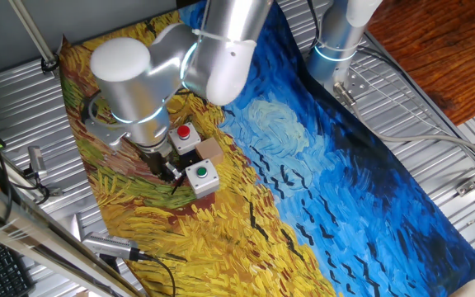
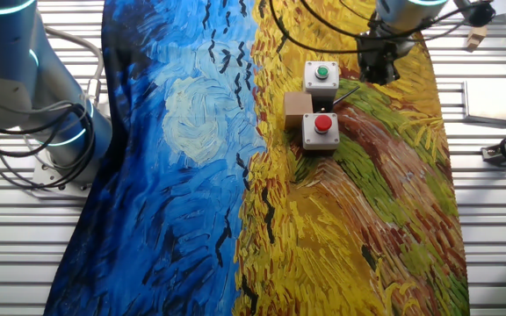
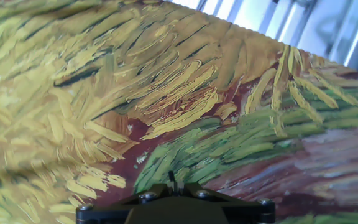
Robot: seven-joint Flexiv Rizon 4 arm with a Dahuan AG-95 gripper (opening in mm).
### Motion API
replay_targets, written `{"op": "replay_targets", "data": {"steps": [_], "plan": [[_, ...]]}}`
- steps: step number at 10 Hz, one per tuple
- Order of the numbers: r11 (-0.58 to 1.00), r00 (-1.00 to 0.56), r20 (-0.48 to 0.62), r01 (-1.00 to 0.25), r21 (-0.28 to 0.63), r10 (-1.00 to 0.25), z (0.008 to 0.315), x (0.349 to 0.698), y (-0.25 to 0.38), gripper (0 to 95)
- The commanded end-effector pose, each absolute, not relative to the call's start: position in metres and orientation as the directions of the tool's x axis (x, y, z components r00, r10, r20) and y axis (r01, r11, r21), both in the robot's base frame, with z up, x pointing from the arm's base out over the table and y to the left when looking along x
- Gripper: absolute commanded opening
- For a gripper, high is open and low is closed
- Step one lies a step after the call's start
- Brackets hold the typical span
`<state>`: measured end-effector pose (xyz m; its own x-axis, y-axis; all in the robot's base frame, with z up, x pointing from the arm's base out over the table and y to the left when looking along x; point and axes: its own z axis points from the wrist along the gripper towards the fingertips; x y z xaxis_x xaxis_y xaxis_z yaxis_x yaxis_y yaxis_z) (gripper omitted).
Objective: Turn the hands of a clock
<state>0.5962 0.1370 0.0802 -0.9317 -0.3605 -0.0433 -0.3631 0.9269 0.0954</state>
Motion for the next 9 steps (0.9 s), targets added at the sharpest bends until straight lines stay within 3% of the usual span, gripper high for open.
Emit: {"op": "replay_targets", "data": {"steps": [1, 9], "plan": [[0.882, -0.887, -0.033, -0.462, 0.094, -0.461, 0.080, 0.597, 0.137, 0.0], [0.894, -0.904, -0.065, -0.428, 0.131, -0.423, 0.050, 0.593, 0.176, 0.0]]}}
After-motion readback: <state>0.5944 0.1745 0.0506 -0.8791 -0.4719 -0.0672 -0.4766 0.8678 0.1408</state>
